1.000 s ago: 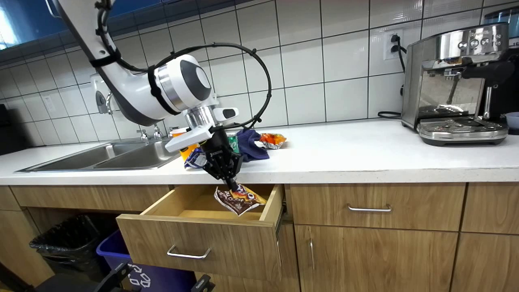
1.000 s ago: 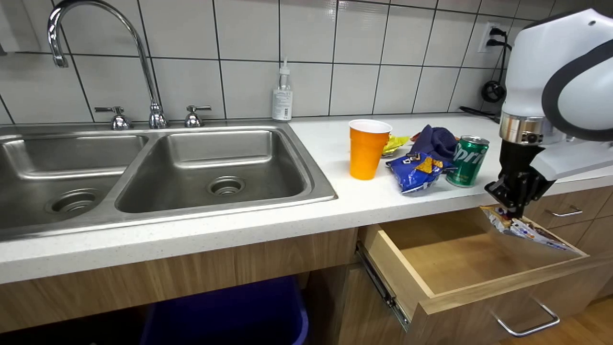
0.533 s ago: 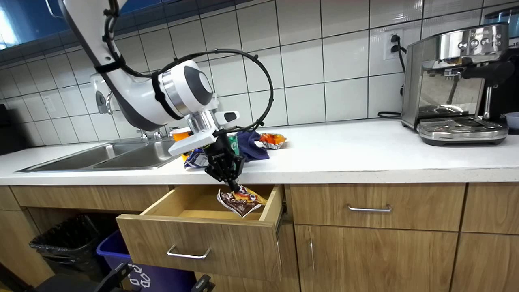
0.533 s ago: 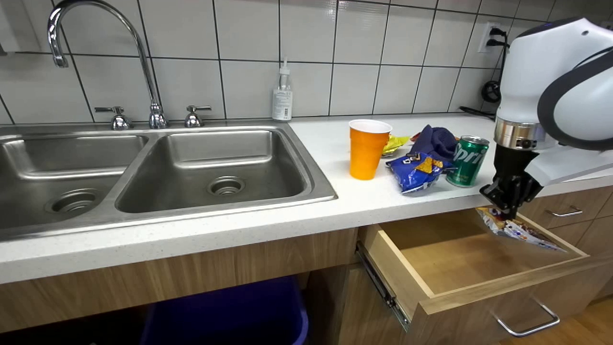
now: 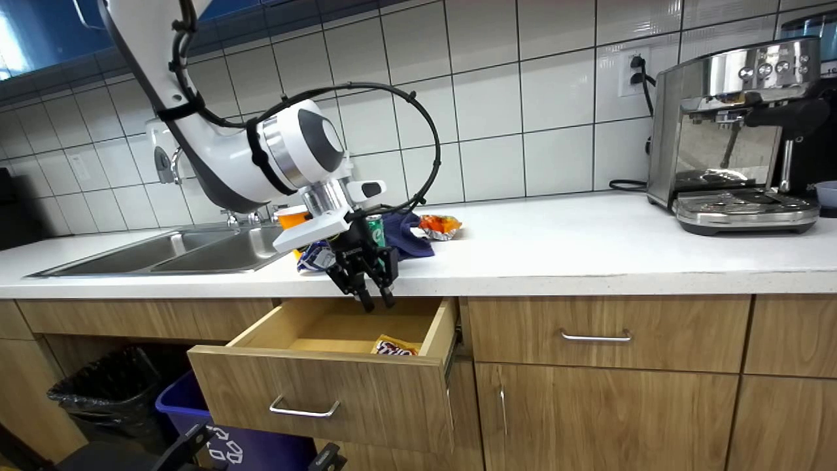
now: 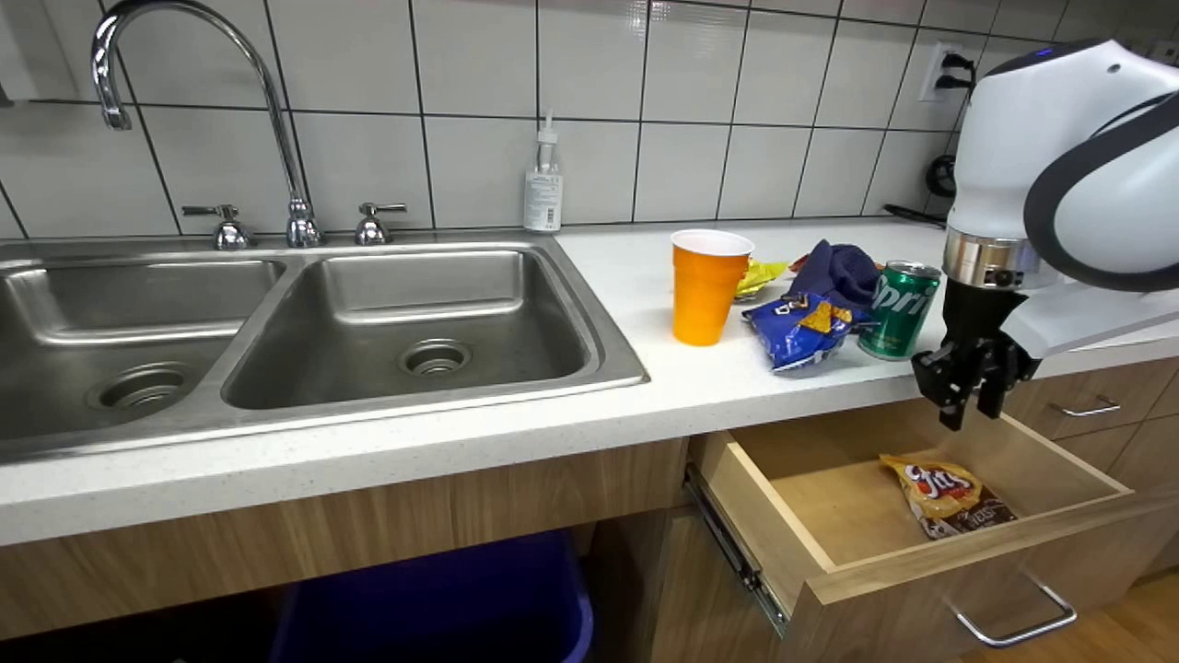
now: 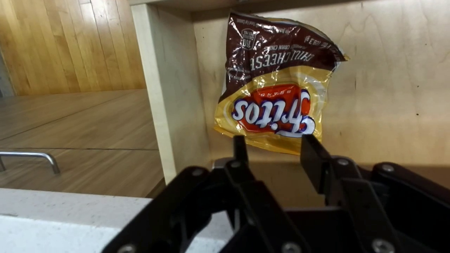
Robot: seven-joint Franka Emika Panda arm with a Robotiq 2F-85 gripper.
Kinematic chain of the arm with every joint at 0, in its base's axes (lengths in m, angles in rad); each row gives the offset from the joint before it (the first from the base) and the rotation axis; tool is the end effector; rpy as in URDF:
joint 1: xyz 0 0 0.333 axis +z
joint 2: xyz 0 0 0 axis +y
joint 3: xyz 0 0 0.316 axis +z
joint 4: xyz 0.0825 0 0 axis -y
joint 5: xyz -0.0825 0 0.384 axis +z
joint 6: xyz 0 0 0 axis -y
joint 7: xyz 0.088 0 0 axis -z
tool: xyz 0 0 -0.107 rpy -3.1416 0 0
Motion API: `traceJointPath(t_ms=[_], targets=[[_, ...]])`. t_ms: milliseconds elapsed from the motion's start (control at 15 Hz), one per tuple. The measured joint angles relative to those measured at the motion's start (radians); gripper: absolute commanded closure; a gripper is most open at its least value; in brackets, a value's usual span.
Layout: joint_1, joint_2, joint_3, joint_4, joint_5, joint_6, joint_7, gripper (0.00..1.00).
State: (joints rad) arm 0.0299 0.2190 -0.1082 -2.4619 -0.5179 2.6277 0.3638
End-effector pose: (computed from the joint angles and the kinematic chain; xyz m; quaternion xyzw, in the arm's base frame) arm 0.4726 -0.0270 0.2037 0.9909 0.0101 -0.0086 0.1340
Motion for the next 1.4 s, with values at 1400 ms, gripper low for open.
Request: traceJointPath(t_ms=[1400], targets=[[0.000, -0.239, 0.075, -0.078, 0.303, -0.072, -0.247, 0.00]])
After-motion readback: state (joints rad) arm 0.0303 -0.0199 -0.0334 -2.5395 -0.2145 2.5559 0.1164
